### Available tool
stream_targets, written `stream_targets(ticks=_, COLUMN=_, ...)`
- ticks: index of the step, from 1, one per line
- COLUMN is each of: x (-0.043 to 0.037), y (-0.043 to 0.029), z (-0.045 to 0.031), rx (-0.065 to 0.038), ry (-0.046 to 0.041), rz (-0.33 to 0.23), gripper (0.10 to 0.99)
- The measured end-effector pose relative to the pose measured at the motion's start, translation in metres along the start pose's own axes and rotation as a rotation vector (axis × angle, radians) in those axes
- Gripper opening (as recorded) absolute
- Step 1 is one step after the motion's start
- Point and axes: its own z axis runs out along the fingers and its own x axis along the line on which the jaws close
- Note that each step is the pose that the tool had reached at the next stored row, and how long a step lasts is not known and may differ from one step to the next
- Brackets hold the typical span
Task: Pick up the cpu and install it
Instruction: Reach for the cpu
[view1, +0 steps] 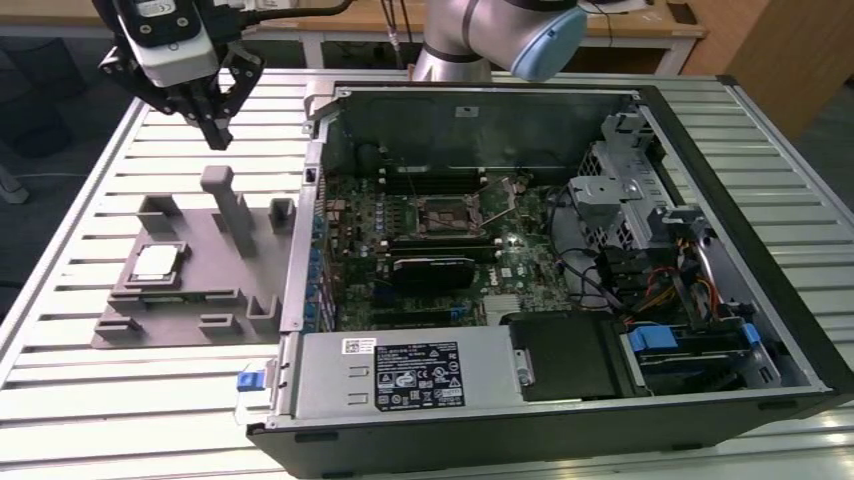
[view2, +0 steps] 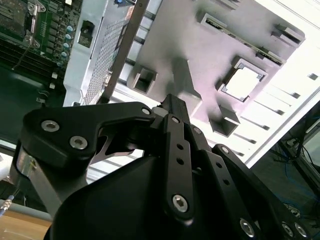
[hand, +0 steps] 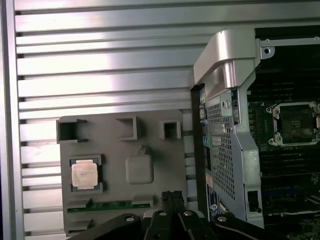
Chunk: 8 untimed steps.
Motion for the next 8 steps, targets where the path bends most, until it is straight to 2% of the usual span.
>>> stream_targets(ticks=8, x=0.0116, y=-0.0011, z=0.0054, rx=0.0, ry=0.0, rz=0.003, gripper=0.106)
